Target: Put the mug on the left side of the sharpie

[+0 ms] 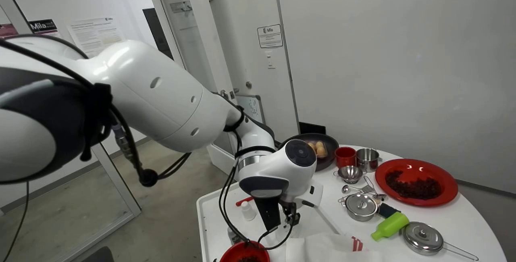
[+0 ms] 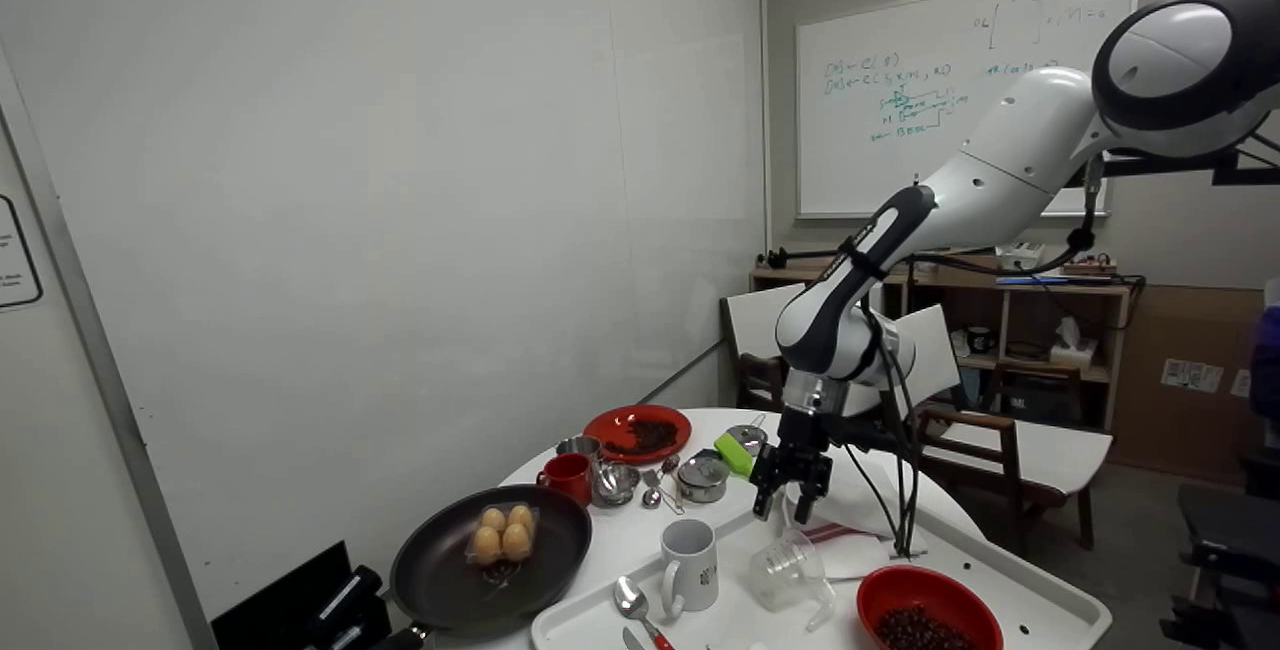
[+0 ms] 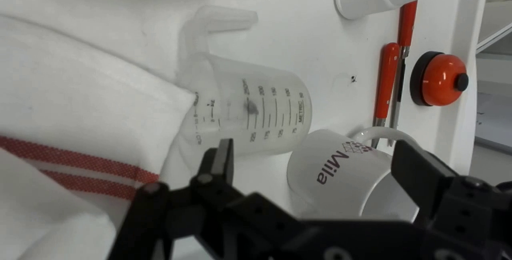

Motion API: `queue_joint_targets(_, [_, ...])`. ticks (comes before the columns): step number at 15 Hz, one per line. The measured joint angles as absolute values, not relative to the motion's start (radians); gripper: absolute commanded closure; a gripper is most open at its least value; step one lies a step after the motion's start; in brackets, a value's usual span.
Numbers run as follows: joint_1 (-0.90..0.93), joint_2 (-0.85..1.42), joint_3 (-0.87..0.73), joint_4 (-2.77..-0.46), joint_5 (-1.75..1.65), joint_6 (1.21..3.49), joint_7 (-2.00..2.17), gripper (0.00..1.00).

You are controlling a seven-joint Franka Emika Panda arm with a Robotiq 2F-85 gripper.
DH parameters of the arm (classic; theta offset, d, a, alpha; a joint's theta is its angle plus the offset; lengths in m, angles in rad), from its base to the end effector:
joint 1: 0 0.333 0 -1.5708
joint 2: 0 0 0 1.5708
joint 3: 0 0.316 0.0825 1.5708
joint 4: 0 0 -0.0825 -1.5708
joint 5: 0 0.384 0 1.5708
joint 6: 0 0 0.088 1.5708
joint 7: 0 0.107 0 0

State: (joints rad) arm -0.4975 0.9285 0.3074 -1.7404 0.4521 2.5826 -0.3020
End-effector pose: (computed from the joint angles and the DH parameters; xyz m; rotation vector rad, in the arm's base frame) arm 0.6226 -0.1355 0.0580 -2.6111 0.5267 -0.0489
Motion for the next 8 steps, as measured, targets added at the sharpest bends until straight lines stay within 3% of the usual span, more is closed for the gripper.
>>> queue_joint_targets(8, [-0.501, 0.918, 0.279, -1.757, 0.460, 2.581, -0.303, 0.00])
